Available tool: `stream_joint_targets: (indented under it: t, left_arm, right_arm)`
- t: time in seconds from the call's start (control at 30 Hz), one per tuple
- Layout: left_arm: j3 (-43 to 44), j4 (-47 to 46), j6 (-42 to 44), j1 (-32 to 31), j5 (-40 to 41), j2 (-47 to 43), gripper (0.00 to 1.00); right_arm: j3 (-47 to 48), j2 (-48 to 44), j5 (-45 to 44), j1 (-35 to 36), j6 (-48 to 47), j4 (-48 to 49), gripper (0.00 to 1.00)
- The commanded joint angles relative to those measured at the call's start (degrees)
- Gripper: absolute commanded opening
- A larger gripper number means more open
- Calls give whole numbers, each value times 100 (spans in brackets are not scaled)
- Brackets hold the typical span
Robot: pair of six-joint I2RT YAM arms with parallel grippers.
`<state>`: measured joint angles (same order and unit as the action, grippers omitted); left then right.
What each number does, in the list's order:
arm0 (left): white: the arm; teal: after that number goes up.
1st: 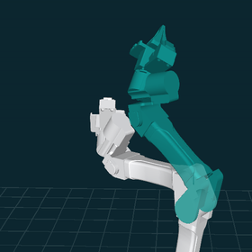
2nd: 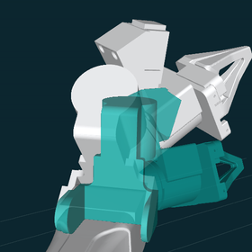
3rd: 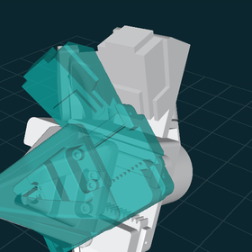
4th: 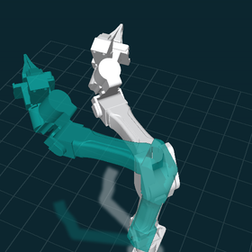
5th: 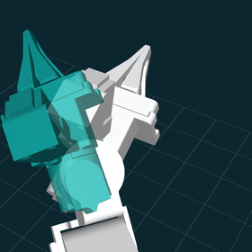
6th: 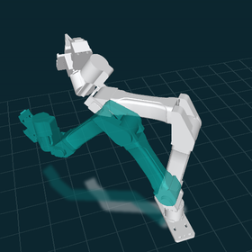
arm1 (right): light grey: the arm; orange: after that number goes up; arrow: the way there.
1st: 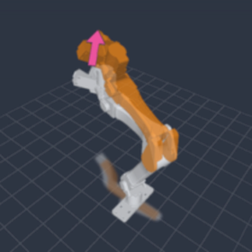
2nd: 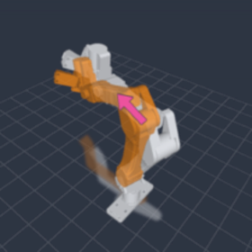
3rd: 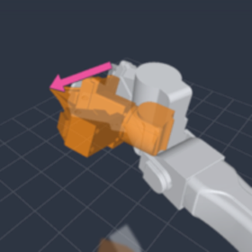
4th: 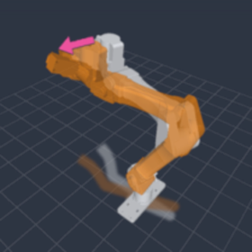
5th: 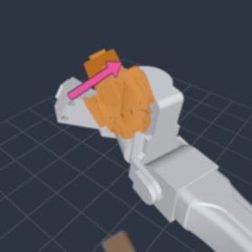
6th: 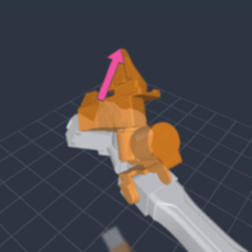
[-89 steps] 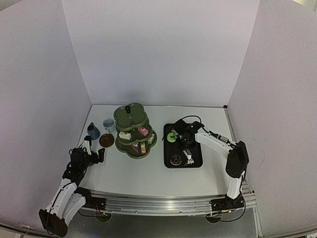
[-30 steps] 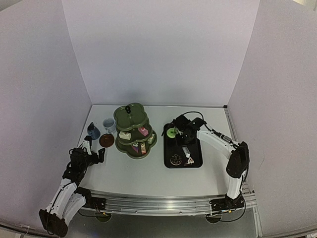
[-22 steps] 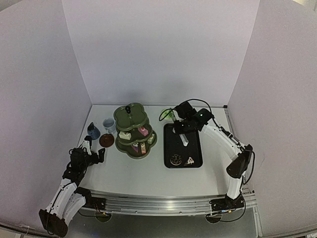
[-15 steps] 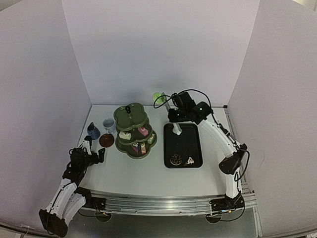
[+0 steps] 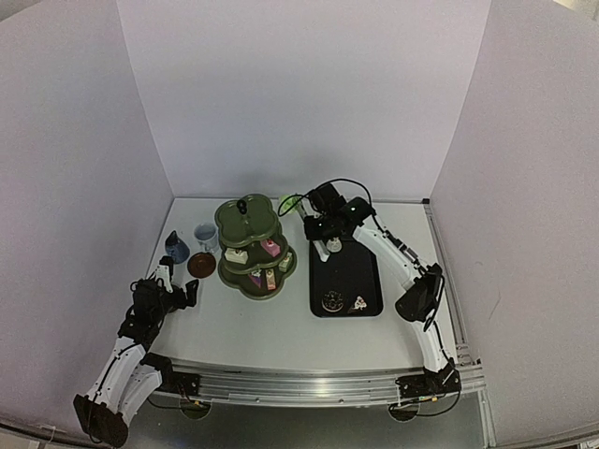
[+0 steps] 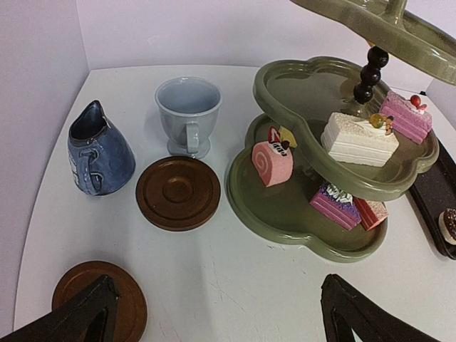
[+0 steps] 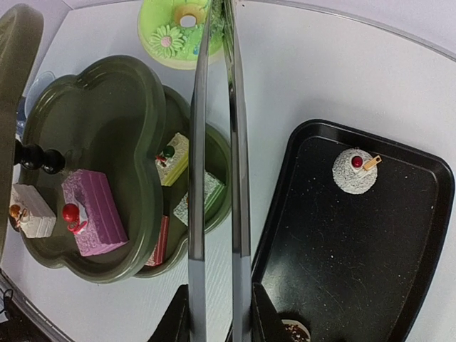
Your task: Serve the afternoon tea
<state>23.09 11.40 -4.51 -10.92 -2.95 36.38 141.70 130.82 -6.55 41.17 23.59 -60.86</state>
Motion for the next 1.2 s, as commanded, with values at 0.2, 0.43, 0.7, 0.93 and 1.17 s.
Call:
stream_joint_targets:
  t: [0.2,0.43,0.7,0.93,1.17]
  left_arm:
    - [-43,-210,-41,28,-57,-43,99]
    - [-50,-219,-41,34,-65,-36,99]
    - [-49,-214,-45,32,-65,-46,99]
    - [-55,-219,-45,31,-74,-44,99]
    - [-57,-228,-41,34,-78,-48,99]
  right_arm:
    - [174,148,445,392,-189,401,0]
    - [116,214,607,505,-215,443,0]
    - [136,308,602,532,-165,455,13]
    - [141,147,440,531,-183,481,32]
    - [177,-1,409,531,-161,552,34]
